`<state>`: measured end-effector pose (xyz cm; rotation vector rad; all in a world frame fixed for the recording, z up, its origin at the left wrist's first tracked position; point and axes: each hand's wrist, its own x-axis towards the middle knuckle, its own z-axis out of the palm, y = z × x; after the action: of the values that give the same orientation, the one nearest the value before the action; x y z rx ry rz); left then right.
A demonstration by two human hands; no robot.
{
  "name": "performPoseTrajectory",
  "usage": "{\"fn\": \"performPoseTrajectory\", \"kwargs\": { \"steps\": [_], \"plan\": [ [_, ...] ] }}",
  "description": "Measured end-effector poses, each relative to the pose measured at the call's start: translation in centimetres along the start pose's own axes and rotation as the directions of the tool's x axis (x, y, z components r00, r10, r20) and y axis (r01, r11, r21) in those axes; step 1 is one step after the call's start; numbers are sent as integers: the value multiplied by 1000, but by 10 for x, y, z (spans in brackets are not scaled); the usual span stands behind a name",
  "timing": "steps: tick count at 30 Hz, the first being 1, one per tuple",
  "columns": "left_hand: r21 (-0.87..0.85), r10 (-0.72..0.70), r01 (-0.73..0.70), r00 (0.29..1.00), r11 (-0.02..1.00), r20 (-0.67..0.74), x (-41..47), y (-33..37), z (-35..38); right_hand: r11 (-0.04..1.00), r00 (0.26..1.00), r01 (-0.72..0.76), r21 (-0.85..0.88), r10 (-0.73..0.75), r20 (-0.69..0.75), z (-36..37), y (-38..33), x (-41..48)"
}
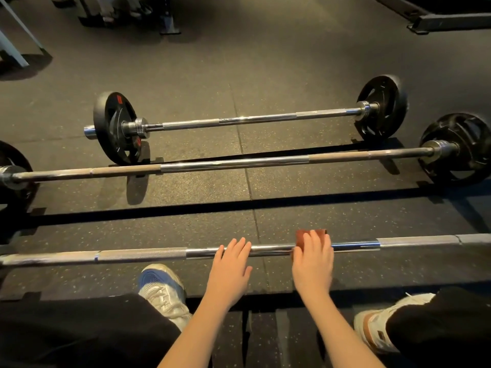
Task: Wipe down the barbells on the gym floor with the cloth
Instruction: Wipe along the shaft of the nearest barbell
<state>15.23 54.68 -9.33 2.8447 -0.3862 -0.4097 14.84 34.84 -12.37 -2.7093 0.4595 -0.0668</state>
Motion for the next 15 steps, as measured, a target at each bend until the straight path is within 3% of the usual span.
{"fn": "performPoseTrajectory", "kwargs": {
  "steps": [2, 5, 7, 9, 11, 12, 15],
  "plan": [
    [16, -2, 2, 1000, 1000, -18, -1, 1, 2, 988, 987, 146, -49, -143, 69, 10, -25, -4],
    [10, -4, 4, 1000, 1000, -11, 0, 2, 2, 914, 902, 401, -53, -385, 195, 1, -31, 18],
    [0, 8, -8, 1000, 1000, 13, 2, 0, 0, 940, 925, 340, -19, -330, 189, -8, -9, 30],
    [-15, 12, -12, 1000, 1000, 29, 2, -1, -1, 990, 985, 139, -10, -137, 101, -12, 7, 22],
    [-16, 5, -5, 1000, 1000, 19, 0, -1, -1, 999, 996, 30, -22, -28, 90, -7, -4, 3],
    [-11, 0, 0, 1000, 1000, 8, 0, 0, 0, 998, 992, 57, -38, -52, 114, -2, -16, -6],
    [-3, -11, 11, 1000, 1000, -11, 0, 2, 2, 935, 911, 349, -68, -322, 259, 0, -50, -8]
  ]
}}
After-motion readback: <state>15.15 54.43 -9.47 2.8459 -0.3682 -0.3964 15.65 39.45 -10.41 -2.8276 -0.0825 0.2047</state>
